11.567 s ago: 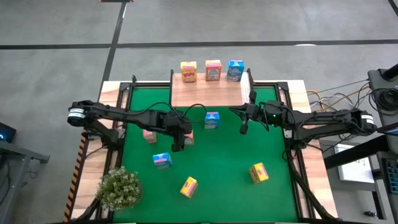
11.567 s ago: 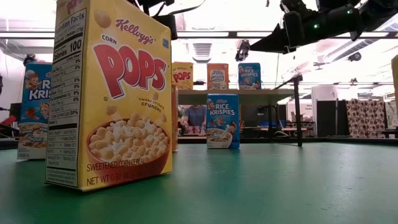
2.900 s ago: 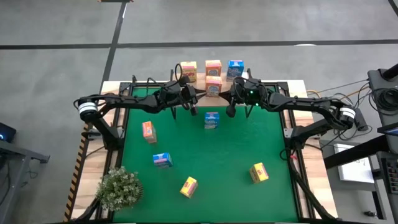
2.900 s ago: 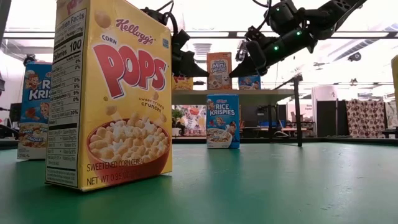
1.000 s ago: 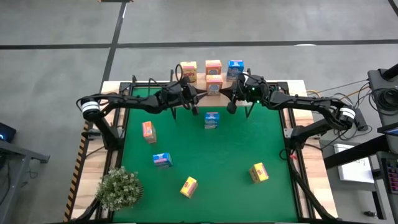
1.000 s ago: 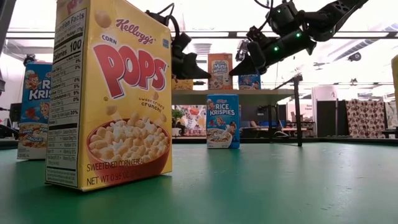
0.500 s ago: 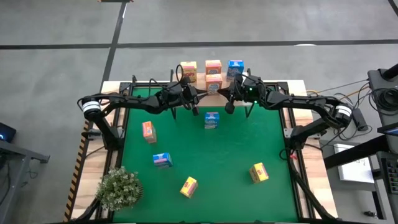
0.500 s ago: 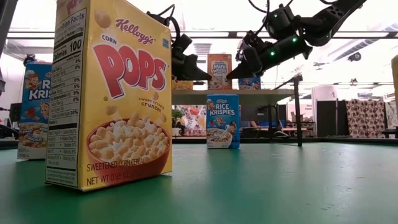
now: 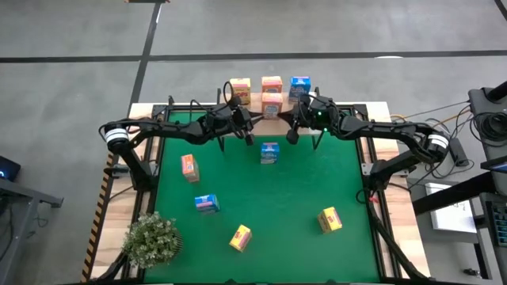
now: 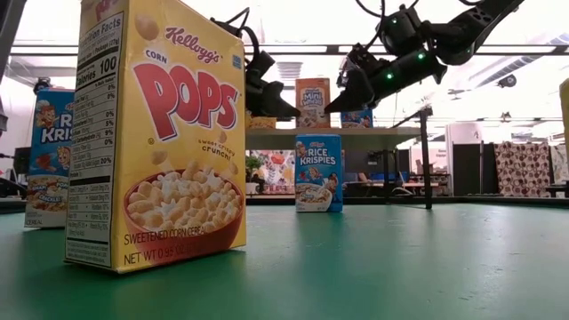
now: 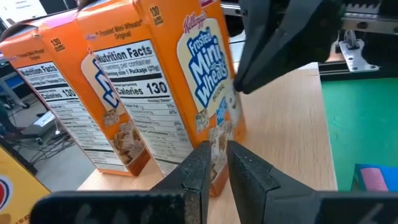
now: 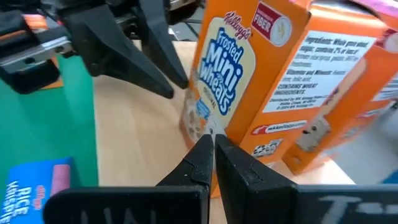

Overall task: Stack cereal on shelf
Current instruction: Put the right orange cereal box on the shelf aligned with the other orange cereal box

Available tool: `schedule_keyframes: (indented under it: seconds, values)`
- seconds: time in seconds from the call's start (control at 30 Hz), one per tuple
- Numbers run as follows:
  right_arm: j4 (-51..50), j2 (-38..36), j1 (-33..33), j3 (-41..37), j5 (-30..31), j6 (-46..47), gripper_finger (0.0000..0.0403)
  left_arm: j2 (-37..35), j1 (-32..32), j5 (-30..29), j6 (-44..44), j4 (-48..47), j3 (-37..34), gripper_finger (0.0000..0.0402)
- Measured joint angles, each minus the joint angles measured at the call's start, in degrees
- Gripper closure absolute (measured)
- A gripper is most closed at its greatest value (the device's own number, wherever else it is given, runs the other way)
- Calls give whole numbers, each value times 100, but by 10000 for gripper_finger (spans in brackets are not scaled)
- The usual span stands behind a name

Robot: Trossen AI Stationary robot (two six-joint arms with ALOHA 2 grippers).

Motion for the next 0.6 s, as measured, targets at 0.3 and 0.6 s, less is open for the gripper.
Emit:
schedule_keyframes:
  seconds: [0.3,0.6]
  values:
    - [-3,-10,1,0,93,-47,394,0,2,0,0,-2,0,364]
    - [-87,-196,68,0,-369,301,394,-241,-123,2,-142,-345,0,364]
